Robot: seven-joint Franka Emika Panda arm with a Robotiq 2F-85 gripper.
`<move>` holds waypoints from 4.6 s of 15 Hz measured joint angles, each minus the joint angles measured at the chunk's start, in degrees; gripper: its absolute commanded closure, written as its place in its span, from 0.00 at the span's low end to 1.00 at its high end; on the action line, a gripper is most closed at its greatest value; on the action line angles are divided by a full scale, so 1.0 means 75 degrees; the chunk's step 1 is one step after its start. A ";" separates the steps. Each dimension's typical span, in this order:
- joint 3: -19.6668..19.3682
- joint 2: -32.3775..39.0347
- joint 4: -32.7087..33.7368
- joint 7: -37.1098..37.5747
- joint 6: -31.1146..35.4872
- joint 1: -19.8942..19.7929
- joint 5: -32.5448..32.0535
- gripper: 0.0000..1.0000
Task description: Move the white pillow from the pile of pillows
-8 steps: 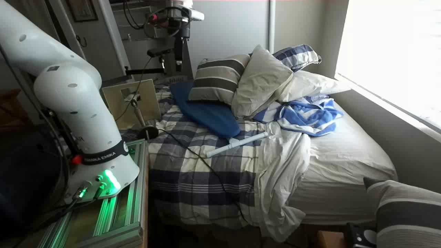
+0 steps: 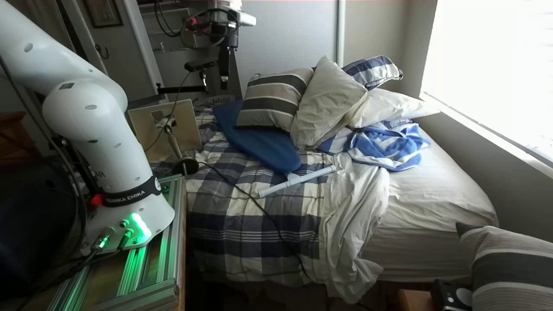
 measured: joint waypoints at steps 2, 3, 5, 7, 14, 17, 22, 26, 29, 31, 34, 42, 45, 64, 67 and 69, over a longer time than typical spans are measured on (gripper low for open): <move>0.0000 0.0000 0.0000 0.0000 0.0000 0.0000 0.0000 0.00; 0.0000 0.0000 0.0000 0.0000 0.0000 0.0000 0.0000 0.00; 0.0000 0.0000 0.0000 0.0000 0.0000 0.0000 0.0000 0.00; 0.0000 0.0000 0.0000 0.0000 0.0000 0.0000 0.0000 0.00; 0.0000 0.0000 0.0000 0.0000 0.0000 0.0000 0.0000 0.00; 0.0000 0.0000 0.0000 0.0000 0.0000 0.0000 0.0000 0.00; 0.0000 0.0000 0.0000 0.0000 0.0000 0.0000 0.0000 0.00; 0.0054 0.0208 0.0211 0.0017 0.0007 0.0001 0.0001 0.00; 0.0294 0.1013 0.1016 0.0406 0.0003 0.0002 0.0005 0.00; 0.0518 0.1776 0.1778 0.0724 0.0009 0.0008 -0.0004 0.00; 0.0741 0.2961 0.2933 0.1119 0.0141 0.0055 -0.0288 0.00; 0.0204 0.4842 0.5000 -0.0870 0.0333 0.0309 -0.2645 0.00; -0.0232 0.5101 0.5418 -0.2388 0.0758 0.0289 -0.2792 0.00; -0.0630 0.6091 0.6476 -0.4839 0.1763 0.0244 -0.2724 0.00; -0.0633 0.6222 0.6525 -0.5040 0.2135 0.0241 -0.2579 0.00; -0.0631 0.6594 0.6779 -0.5531 0.2630 0.0214 -0.2207 0.00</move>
